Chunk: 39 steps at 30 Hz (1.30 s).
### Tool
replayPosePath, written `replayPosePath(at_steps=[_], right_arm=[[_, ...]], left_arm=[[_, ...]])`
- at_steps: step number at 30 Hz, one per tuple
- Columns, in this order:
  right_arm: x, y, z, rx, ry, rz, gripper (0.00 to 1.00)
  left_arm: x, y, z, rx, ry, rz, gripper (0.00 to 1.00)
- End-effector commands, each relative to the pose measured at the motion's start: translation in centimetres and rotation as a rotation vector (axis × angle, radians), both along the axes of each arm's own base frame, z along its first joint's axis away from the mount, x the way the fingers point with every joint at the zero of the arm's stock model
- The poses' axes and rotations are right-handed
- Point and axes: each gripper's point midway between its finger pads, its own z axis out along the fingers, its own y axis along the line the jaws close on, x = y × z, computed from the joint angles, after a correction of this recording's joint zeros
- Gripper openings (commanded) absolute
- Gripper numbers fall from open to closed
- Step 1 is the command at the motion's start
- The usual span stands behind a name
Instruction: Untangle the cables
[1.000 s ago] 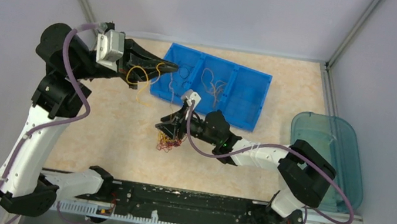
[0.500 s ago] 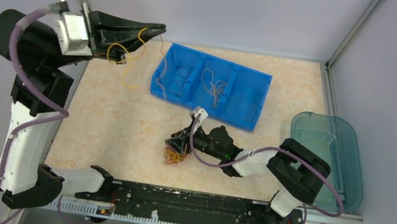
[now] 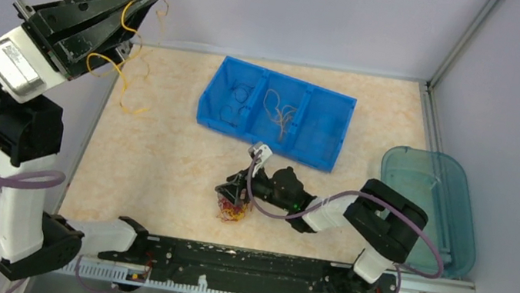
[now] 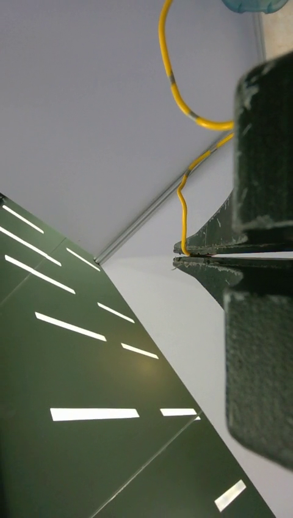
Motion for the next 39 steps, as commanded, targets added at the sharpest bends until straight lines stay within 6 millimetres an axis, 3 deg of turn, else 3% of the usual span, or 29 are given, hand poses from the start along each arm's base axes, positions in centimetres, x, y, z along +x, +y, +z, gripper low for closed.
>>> replayPosePath(at_steps=[1,5,10,14,17,22,26,32,39], right_arm=[[0.2,0.3,6.4,0.113,-0.114,-0.015,0.59],[0.6,-0.6,9.2,0.115,-0.172,-0.048,0.67],[1.5,-1.8,12.3,0.069,-0.21,-0.108,0.68],[3.0,-4.4,15.2,0.102,-0.253,-0.232,0.69],[5.4,-6.5,17.0,0.152,-0.209,-0.335,0.7],[7.4,-8.9,17.3,0.115,-0.229,-0.447,0.7],[8.8,-11.6,16.6,0.036,-0.264,-0.579,0.71],[10.6,-15.4,16.2,-0.075,-0.282,-0.755,0.71],[11.5,-17.9,15.9,-0.113,-0.27,-0.823,0.71]], left_arm=[[1.2,-0.6,-1.5,0.035,0.009,0.019,0.0],[2.6,-1.2,-3.6,0.064,0.05,0.031,0.0],[4.3,-2.4,-7.1,0.115,0.143,0.011,0.0],[6.1,-3.5,-10.3,0.137,0.267,-0.023,0.0],[7.6,-4.8,-13.2,0.165,0.42,-0.086,0.0],[11.0,-6.5,-16.9,0.172,0.568,-0.102,0.0],[13.5,-7.8,-18.7,0.189,0.599,-0.101,0.0],[17.0,-9.6,-19.8,0.206,0.603,-0.09,0.0],[20.7,-11.6,-20.7,0.229,0.591,-0.076,0.0]])
